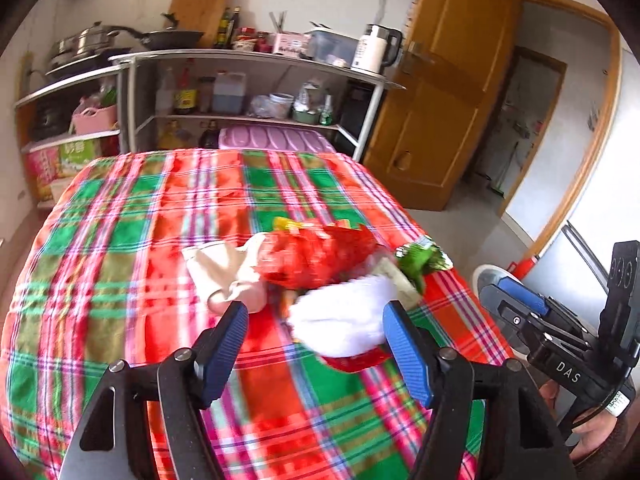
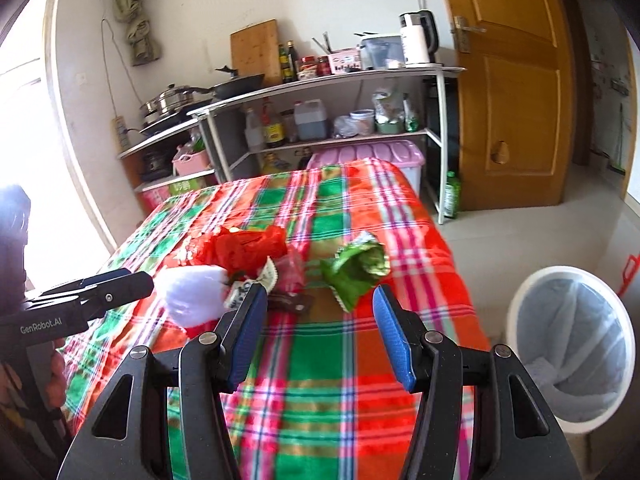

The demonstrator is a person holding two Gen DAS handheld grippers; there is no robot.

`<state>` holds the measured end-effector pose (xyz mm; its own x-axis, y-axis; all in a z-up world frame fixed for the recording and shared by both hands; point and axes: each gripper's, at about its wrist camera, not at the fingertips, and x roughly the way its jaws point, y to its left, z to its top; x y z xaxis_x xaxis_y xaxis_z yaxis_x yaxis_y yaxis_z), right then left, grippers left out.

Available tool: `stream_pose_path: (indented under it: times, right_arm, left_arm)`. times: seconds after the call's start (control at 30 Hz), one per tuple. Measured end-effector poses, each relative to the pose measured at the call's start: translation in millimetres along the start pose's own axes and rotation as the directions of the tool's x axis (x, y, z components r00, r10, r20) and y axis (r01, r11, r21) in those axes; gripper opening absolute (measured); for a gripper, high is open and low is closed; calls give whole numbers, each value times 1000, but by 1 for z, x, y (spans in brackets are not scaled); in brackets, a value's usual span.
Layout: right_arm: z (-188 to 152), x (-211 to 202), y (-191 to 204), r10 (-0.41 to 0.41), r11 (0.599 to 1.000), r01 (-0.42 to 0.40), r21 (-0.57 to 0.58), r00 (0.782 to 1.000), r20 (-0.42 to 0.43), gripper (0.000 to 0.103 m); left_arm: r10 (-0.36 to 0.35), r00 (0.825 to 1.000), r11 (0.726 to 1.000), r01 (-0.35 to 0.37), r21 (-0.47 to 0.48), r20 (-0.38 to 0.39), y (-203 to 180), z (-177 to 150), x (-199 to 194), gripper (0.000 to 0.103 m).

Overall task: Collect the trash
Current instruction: 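Bring both grippers back over the table toward the remaining trash, then grasp the second white foam net with the right gripper while the left gripper approaches the cream paper bag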

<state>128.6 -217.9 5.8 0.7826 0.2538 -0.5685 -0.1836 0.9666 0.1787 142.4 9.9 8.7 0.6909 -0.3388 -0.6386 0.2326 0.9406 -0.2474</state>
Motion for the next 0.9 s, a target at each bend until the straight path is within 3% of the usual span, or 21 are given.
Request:
stream_pose_path:
  times: [0.4, 0.47, 0.7, 0.9]
  right_arm:
    - [-4, 31, 41, 105, 994, -107, -33, 993, -60, 57]
    - [-4, 36, 49, 120, 992, -123, -37, 990, -67, 60]
    - [-4, 51, 67, 157, 987, -159, -26, 984, -83, 62]
    - [-5, 56, 76, 184, 981, -189, -46, 978, -94, 62]
  left_arm:
    - [40, 999, 995, -40, -92, 0, 59, 0, -5, 70]
    - [55, 998, 994, -55, -95, -8, 67, 2, -3, 74]
    - [51, 998, 994, -54, -96, -34, 79, 9, 9, 78]
    - [7, 997, 991, -18, -135, -77, 85, 13, 32, 79]
